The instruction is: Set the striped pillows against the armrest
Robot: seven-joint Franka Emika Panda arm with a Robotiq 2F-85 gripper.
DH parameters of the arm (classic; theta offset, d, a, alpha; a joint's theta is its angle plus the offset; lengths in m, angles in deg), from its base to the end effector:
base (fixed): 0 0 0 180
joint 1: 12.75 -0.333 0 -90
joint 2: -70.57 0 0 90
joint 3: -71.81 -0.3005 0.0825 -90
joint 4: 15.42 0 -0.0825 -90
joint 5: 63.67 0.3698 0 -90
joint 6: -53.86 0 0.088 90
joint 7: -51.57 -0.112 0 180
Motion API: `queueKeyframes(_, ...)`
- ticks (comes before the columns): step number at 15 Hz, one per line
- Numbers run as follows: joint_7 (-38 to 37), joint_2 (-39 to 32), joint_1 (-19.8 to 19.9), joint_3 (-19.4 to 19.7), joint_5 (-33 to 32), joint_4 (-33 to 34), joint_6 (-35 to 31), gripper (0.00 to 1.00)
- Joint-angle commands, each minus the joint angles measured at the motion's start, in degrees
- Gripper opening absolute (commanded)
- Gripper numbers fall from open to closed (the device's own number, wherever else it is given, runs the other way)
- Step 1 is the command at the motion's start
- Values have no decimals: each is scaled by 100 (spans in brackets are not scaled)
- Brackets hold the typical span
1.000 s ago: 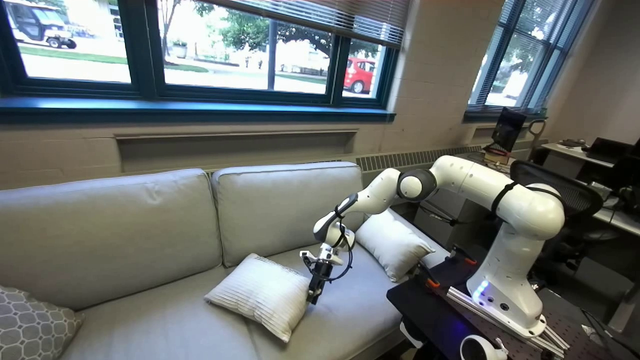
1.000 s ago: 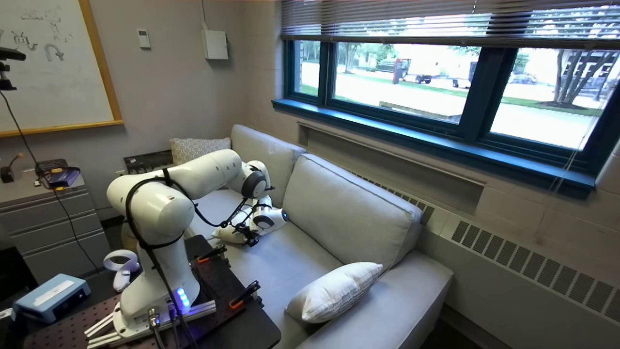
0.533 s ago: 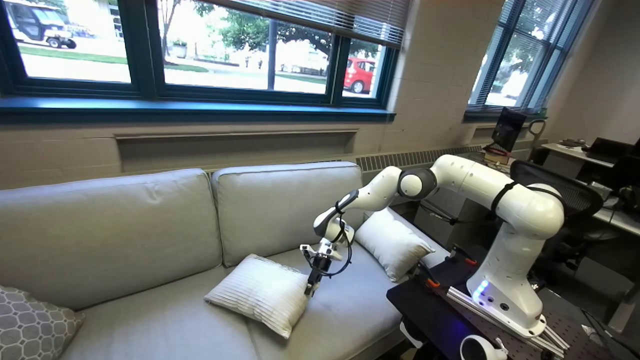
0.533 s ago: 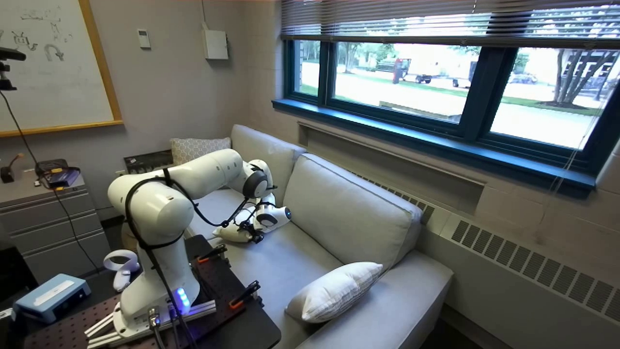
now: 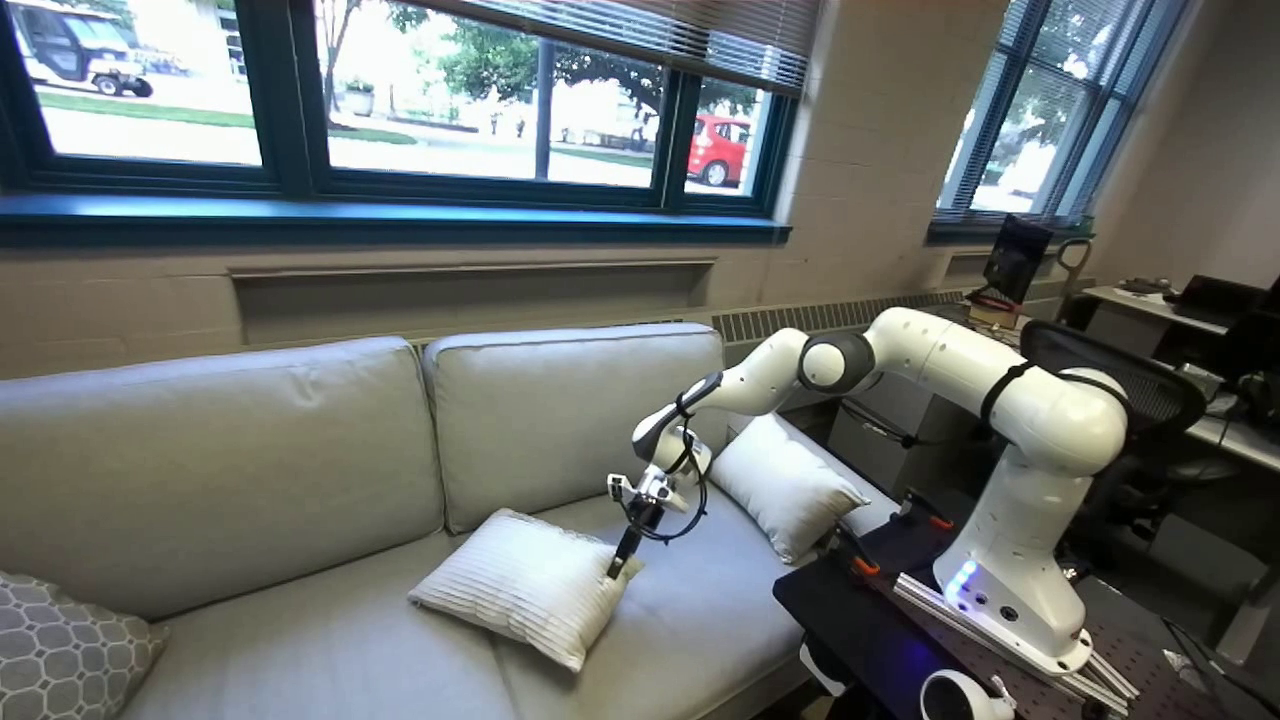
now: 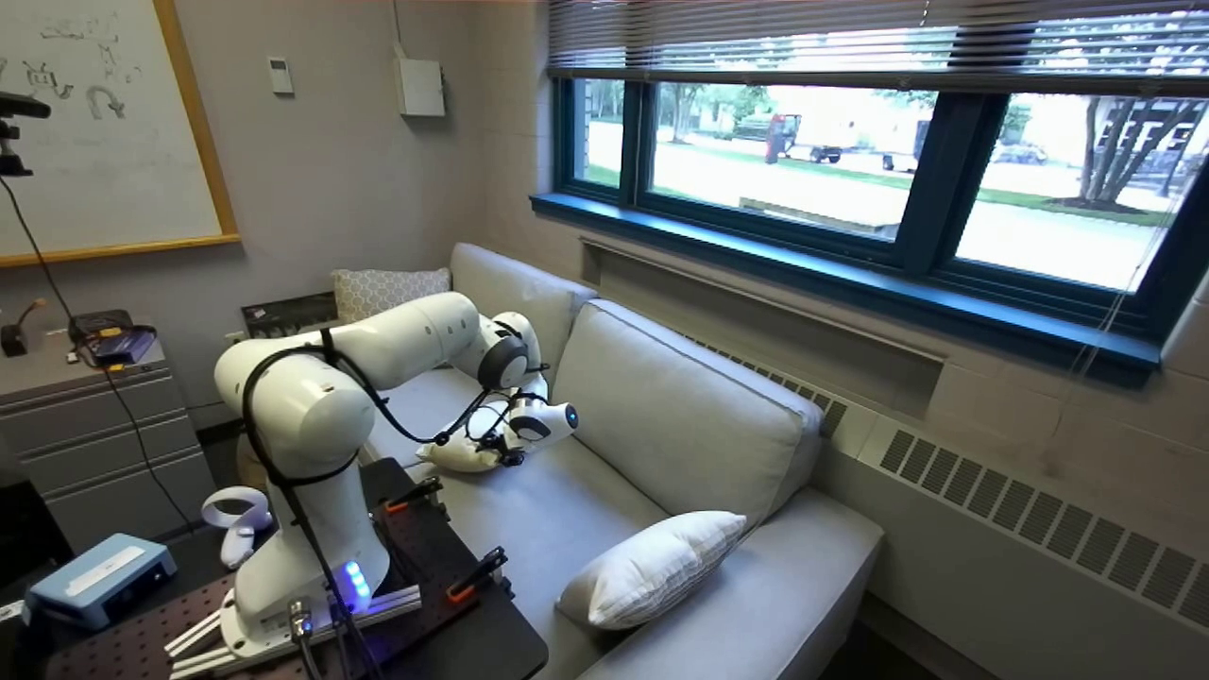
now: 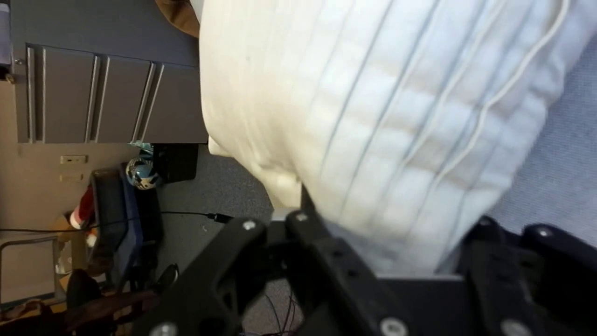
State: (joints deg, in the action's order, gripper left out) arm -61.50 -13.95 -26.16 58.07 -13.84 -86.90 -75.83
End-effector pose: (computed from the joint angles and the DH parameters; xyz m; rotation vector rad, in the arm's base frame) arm 0.5190 0.2797 -0.1388 0.9688 -2.5481 -1.2974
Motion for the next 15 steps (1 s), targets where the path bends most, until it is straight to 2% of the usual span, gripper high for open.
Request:
queueKeyframes(1,321,1,139,-126,108,145,143,28)
queueKeyframes(4,103,10,22,-33,3,311,220,11)
queueKeyframes(6,-10,55,5,13,44,337,-14,6)
queueKeyframes(7,66,191,74,-16,138,138,-226,6)
queueKeyframes(11,721,840,435,-300,990,-1148,-1785,10)
queueKeyframes(15,2044,1327,920,-961,2225,-2304,-3478,10)
